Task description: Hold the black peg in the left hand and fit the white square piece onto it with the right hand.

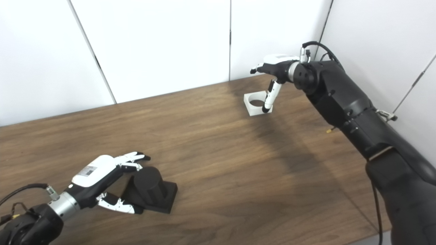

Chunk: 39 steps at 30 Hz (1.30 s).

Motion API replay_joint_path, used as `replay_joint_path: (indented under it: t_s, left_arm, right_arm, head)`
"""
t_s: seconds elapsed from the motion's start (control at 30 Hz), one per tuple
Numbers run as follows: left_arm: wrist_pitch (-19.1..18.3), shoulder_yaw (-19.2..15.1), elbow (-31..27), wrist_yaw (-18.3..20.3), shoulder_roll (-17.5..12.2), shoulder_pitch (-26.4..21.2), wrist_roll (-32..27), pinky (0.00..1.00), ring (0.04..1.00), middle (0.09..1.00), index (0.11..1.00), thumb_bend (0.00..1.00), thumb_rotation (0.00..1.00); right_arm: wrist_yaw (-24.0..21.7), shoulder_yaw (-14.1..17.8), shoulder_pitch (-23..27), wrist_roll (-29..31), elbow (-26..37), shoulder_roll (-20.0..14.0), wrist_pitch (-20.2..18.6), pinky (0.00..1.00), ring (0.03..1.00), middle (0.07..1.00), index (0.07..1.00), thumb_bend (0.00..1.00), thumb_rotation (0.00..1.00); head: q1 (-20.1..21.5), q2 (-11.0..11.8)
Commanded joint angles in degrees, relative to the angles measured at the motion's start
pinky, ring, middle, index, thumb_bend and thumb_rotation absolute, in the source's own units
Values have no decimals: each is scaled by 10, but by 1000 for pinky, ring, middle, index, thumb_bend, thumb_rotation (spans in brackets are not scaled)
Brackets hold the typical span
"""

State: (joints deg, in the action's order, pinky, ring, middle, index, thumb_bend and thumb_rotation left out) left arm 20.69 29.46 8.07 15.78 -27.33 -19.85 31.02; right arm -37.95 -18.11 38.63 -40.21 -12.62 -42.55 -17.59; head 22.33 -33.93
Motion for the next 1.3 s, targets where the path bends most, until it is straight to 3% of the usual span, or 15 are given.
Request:
replay_joint_path:
  t_s: [0.0,0.47,1.27]
  left_arm:
    - [-6,21,16,41,-15,28,29,865,943,907,490,523,57]
    - [-11,18,7,44,-17,32,26,864,948,910,490,524,57]
    - [-22,16,-10,49,-16,39,22,856,947,912,490,523,58]
  right_arm:
    - [16,7,39,-8,-7,-9,3,901,971,990,938,891,180]
    - [32,-17,59,-10,-81,15,20,932,980,991,940,874,163]
    - [56,-39,51,-8,-157,34,31,852,944,976,860,828,111]
  head:
    - [-1,-1]
    - [-12,-6]
    - [-24,-16]
